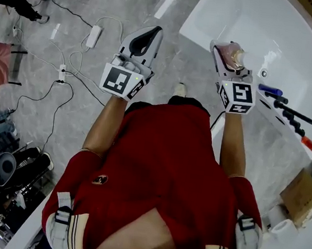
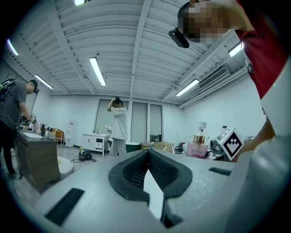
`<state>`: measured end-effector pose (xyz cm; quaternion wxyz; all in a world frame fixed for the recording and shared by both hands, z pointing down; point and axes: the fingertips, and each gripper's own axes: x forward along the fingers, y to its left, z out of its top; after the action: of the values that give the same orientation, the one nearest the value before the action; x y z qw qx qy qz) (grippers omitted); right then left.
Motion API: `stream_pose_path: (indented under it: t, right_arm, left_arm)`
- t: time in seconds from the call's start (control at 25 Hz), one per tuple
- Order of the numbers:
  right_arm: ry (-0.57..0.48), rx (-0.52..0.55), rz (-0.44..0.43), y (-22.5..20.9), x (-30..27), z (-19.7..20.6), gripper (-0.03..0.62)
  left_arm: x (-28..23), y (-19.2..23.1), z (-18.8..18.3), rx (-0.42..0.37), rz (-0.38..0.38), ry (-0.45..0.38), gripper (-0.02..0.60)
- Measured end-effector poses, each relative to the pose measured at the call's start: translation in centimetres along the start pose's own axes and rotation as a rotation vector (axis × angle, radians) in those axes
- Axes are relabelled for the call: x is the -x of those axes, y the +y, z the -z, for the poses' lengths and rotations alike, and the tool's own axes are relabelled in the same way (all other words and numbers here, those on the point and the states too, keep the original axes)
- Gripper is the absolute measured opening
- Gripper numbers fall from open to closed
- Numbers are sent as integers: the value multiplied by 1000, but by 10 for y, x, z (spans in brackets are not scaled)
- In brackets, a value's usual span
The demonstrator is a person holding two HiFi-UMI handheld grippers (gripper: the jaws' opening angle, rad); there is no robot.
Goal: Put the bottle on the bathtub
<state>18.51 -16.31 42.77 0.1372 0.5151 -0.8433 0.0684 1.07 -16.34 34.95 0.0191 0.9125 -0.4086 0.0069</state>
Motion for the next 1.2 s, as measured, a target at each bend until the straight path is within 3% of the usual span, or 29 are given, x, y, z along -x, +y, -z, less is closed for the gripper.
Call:
stream_pose_path:
  t: [0.28,0.64,1.2]
  right_arm:
    - [29,-6,-11,-19,-32,13,219]
    - [53,-23,42,-22,-66,30,219]
    - [150,-18,67,-38,-115,105,219]
  left_arm:
    - [-24,11,12,10,-11,31,8]
    - [-27,35,19,9,35,32,8]
    - [-43,54,52,-6,55,69,8]
